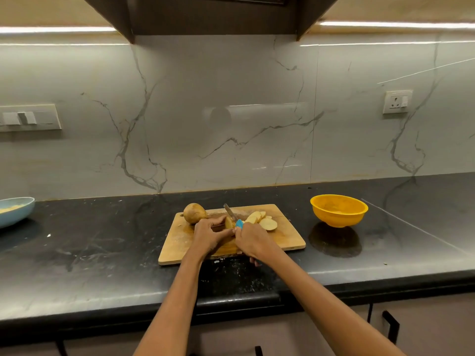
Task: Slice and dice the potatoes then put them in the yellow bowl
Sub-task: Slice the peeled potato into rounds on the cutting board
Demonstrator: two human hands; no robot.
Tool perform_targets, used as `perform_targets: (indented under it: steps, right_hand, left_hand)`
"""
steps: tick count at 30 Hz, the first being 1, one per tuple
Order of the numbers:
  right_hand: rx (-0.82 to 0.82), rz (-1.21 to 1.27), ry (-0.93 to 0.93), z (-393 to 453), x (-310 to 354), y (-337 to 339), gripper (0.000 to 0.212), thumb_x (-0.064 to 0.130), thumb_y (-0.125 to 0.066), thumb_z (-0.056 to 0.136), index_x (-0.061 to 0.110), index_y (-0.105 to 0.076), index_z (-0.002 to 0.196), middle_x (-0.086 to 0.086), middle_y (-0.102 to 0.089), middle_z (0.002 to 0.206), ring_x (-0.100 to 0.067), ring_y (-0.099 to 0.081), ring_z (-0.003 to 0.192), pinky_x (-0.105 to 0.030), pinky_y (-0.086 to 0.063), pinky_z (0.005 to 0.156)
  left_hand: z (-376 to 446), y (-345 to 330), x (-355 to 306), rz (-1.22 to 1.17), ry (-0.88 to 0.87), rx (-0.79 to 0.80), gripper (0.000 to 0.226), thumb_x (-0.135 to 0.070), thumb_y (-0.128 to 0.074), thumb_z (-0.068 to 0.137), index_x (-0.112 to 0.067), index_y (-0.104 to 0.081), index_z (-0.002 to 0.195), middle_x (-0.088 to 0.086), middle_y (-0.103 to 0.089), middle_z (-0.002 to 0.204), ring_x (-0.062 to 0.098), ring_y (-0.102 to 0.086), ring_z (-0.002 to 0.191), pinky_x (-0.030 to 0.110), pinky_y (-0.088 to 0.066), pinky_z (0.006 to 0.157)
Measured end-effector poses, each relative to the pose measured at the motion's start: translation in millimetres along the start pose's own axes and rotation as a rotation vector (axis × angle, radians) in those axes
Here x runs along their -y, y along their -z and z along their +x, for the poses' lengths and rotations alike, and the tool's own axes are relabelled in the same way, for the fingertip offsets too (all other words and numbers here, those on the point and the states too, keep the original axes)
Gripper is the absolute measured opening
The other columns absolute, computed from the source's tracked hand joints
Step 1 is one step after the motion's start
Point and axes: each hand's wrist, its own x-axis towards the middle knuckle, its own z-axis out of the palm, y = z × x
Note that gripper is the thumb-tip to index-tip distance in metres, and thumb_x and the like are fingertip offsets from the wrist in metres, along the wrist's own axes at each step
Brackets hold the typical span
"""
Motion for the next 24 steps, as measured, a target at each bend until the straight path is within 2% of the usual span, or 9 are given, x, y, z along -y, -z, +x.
perform_targets:
  steps: [5,7,11,19,21,24]
  right_hand:
    - [0.022,0.000,0.014,-15.3,-13.3,0.0,0.043,0.034,-0.027,0.104,-0.001,-0.050,0.112,-0.006,-0.057,0.069,-0.010,-0.053,0.049,-0.019,-0.046,0.048]
    - [0.023,0.005,0.006,-15.5,-12.5,-2.1,0.044,0.035,-0.028,0.104,-0.002,-0.051,0.110,-0.007,-0.059,0.070,-0.011,-0.054,0.050,-0.020,-0.048,0.050]
    - [0.031,0.026,-0.019,-3.7,-3.8,-4.6,0.048,0.038,-0.028,0.103,-0.003,-0.051,0.108,-0.011,-0.060,0.069,-0.014,-0.056,0.048,-0.020,-0.048,0.045]
    - [0.049,-0.020,-0.020,-4.0,-10.8,-6.8,0.043,0.036,-0.030,0.104,-0.001,-0.051,0.110,-0.007,-0.057,0.071,-0.011,-0.054,0.049,-0.019,-0.046,0.046]
    - [0.038,-0.041,-0.010,-3.6,-8.8,-5.9,0.042,0.035,-0.031,0.104,-0.001,-0.052,0.108,-0.007,-0.056,0.070,-0.012,-0.053,0.049,-0.020,-0.047,0.047]
    - [0.001,-0.077,0.018,3.8,-2.8,-7.4,0.040,0.033,-0.033,0.103,0.000,-0.055,0.107,-0.007,-0.056,0.072,-0.016,-0.056,0.058,-0.027,-0.051,0.061]
  left_hand:
    - [1.3,-2.4,-1.9,0.042,-0.039,-0.003,0.062,-0.026,-0.079,0.071,-0.007,-0.057,0.126,0.006,-0.059,0.128,0.014,-0.054,0.117,0.018,-0.041,0.093]
    - [0.9,-2.3,-0.6,0.041,-0.033,-0.003,0.060,-0.027,-0.078,0.072,-0.007,-0.058,0.125,0.006,-0.060,0.126,0.016,-0.055,0.116,0.021,-0.043,0.095]
    - [0.3,2.4,3.0,0.026,-0.013,-0.010,0.058,-0.037,-0.076,0.071,-0.006,-0.063,0.119,0.008,-0.065,0.119,0.020,-0.058,0.113,0.038,-0.048,0.098]
    - [1.6,1.7,3.7,0.076,-0.052,-0.027,0.053,-0.027,-0.075,0.076,-0.006,-0.060,0.123,0.007,-0.062,0.122,0.018,-0.056,0.114,0.029,-0.045,0.098]
    - [2.3,1.2,4.7,0.076,-0.062,-0.030,0.053,-0.028,-0.075,0.076,-0.006,-0.060,0.123,0.008,-0.063,0.122,0.017,-0.056,0.114,0.030,-0.045,0.099]
    - [2.1,0.9,4.3,0.068,-0.055,-0.029,0.051,-0.025,-0.074,0.078,-0.005,-0.060,0.122,0.009,-0.063,0.123,0.019,-0.056,0.116,0.033,-0.045,0.101]
